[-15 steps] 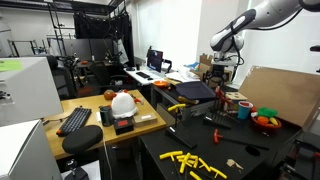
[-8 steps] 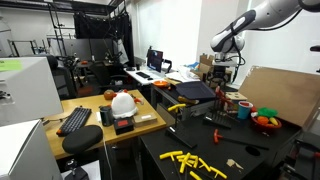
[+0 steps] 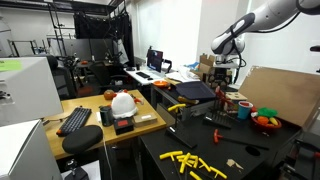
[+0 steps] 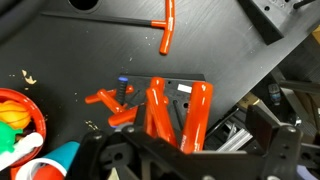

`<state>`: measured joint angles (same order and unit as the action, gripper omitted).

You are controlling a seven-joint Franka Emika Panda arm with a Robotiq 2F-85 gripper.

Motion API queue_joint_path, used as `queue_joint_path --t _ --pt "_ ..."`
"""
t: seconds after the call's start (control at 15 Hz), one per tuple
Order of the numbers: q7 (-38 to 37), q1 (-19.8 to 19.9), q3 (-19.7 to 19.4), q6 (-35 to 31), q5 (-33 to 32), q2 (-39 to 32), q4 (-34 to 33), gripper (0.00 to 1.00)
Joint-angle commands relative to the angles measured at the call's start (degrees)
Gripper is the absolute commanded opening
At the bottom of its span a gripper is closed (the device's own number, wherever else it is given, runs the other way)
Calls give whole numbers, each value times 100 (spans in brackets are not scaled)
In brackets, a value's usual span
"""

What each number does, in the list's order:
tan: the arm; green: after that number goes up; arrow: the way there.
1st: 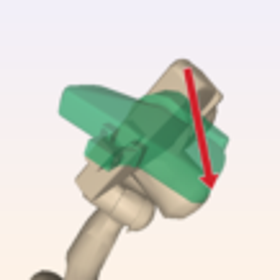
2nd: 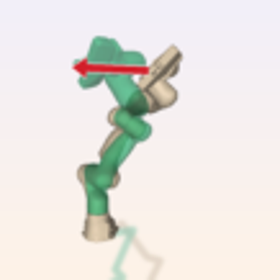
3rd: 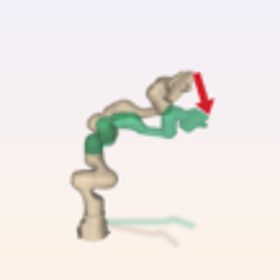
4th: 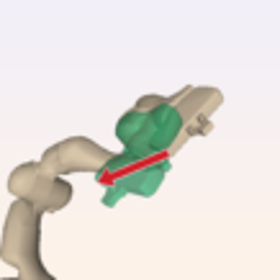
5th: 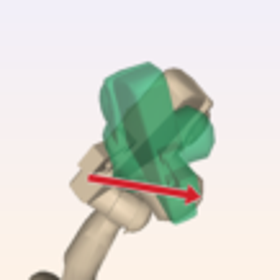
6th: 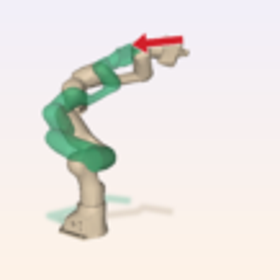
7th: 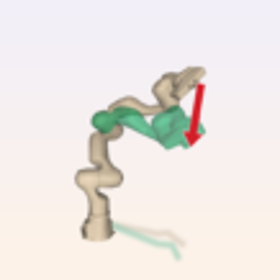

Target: Unfasten the red handle and put it on the table

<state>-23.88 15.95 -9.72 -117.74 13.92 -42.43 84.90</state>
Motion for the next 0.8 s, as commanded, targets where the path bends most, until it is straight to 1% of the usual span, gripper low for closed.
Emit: queue_joint_path --t 0.0,0.07,0.13,0.2,0.6,0.73 --pt "-67 -52 -51 108 55 -49 -122 100" --pt "-63 -52 -48 113 56 -64 -139 100" --pt "-58 -47 -41 111 68 -73 -150 75" --pt "-61 -51 -43 105 64 -79 -149 74" --pt "-19 -39 -33 62 80 -54 -93 27" --pt "-14 -47 -29 34 80 -37 -60 14"
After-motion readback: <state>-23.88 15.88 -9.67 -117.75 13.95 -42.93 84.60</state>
